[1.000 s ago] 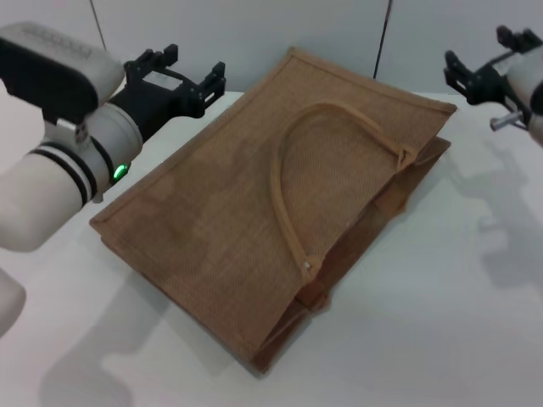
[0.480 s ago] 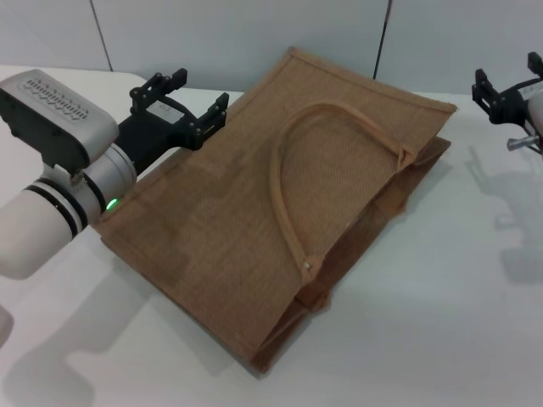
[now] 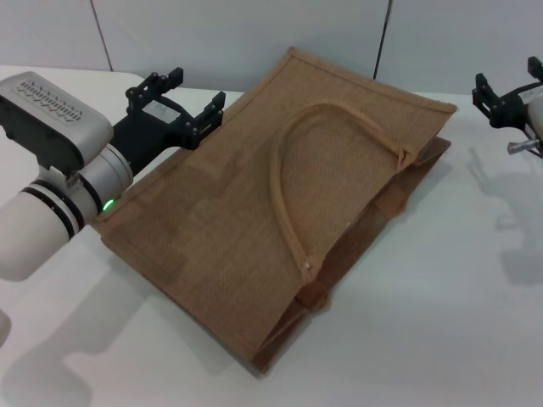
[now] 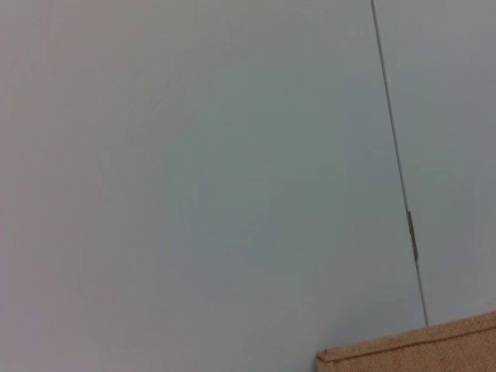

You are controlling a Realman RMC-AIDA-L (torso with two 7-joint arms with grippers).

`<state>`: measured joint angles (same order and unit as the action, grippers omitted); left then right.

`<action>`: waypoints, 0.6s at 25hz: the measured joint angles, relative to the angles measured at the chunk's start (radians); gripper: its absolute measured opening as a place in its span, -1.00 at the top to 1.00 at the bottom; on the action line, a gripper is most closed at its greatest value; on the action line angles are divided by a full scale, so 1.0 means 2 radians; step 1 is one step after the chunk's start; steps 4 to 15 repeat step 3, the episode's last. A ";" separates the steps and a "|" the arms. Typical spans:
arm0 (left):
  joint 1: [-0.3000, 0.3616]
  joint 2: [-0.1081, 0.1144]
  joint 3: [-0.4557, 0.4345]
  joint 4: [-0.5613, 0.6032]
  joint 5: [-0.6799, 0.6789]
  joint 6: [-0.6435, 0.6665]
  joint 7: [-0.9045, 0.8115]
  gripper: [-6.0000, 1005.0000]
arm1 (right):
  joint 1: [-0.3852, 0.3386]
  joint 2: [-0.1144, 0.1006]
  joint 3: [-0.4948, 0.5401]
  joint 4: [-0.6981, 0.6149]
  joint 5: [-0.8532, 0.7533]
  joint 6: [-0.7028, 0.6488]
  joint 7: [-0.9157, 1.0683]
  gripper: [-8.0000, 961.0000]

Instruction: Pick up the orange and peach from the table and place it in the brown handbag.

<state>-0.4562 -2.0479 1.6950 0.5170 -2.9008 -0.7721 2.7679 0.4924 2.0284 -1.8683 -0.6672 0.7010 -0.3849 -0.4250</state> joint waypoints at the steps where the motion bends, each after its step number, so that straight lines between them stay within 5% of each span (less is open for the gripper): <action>1: 0.000 0.000 0.000 0.000 0.000 0.000 0.000 -0.44 | 0.000 0.000 0.000 0.001 0.000 0.000 0.000 -0.59; 15: 0.000 0.000 0.000 0.000 0.000 0.000 0.000 -0.44 | 0.003 0.000 0.000 0.005 0.000 0.001 0.001 -0.59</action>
